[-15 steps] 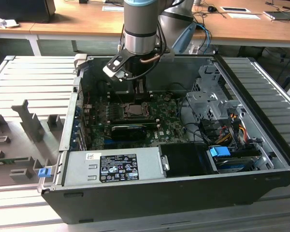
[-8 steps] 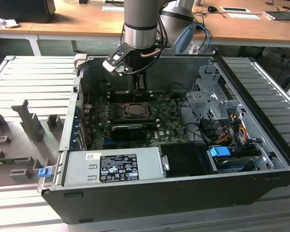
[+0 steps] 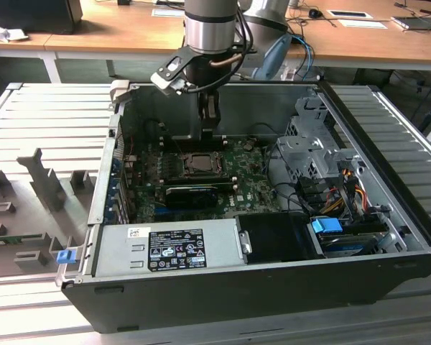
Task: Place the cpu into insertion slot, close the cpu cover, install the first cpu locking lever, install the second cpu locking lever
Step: 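Install the first cpu locking lever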
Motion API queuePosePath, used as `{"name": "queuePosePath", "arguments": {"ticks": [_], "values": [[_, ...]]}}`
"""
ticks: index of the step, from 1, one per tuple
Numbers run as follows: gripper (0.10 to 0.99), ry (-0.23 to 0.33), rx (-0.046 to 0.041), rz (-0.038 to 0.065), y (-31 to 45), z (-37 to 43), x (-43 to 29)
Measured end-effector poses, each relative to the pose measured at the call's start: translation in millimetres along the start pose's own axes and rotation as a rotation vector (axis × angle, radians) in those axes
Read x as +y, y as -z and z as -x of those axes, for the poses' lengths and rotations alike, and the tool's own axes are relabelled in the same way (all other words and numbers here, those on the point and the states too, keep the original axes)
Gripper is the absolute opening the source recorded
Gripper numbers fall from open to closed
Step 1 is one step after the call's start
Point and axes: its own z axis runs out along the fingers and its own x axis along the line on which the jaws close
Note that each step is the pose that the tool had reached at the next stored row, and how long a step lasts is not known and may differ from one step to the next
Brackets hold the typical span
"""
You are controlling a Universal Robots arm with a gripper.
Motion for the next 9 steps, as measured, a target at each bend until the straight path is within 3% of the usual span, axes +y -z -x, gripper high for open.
{"name": "queuePosePath", "arguments": {"ticks": [5, 9], "values": [[0.106, 0.007, -0.0231, 0.0, 6.2, 0.3, 0.2], [0.106, 0.038, -0.0315, 0.001, 8.0, 0.4, 0.1]]}}
